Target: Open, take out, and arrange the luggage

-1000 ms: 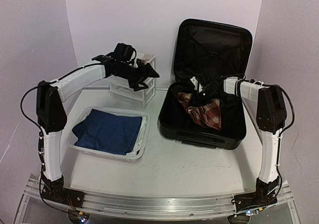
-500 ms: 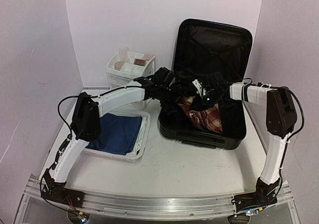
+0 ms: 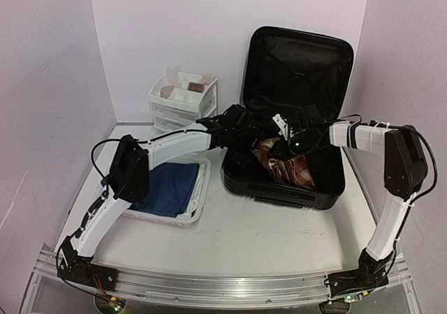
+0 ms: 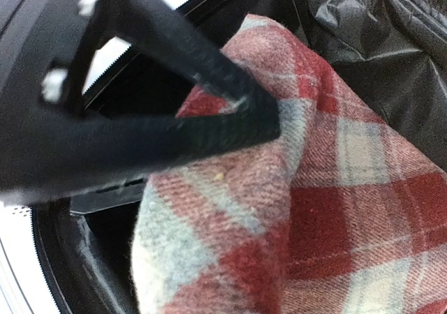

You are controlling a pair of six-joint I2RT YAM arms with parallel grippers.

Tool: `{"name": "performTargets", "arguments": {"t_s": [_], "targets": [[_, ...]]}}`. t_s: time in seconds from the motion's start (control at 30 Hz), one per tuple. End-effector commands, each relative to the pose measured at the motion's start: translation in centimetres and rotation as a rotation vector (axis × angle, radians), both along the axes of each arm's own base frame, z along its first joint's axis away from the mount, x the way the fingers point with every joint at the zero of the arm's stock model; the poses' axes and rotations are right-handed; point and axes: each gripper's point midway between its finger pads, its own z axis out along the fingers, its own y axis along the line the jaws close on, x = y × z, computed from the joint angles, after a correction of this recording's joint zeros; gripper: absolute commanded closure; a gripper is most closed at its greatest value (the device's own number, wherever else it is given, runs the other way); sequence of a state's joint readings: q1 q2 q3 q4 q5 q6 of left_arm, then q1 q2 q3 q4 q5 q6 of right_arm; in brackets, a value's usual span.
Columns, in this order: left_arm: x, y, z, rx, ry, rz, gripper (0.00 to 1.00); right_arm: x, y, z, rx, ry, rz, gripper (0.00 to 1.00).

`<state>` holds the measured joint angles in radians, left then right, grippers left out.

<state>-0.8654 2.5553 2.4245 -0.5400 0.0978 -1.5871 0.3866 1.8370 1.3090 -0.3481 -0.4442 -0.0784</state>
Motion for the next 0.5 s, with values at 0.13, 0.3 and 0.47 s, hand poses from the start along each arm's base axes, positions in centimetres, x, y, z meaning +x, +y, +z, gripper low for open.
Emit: {"name": "performTargets", "arguments": {"t_s": [0.13,0.3,0.47], "targets": [[1.2,-0.2,3.9,-0.148,-0.066,0.086,0.03,0.5,1.1,5.2,0.085,-0.147,0.046,1.00],[1.7,-2.0,2.6,-0.182,-0.044,0.073,0.05,0.3,1.0,5.1,0.085,-0.151,0.047,1.00],[1.8,-3.2,2.0,-0.206,-0.048,0.035,0.19,-0.3,0.9,5.1,0.088,-0.152,0.061,1.00]]}}
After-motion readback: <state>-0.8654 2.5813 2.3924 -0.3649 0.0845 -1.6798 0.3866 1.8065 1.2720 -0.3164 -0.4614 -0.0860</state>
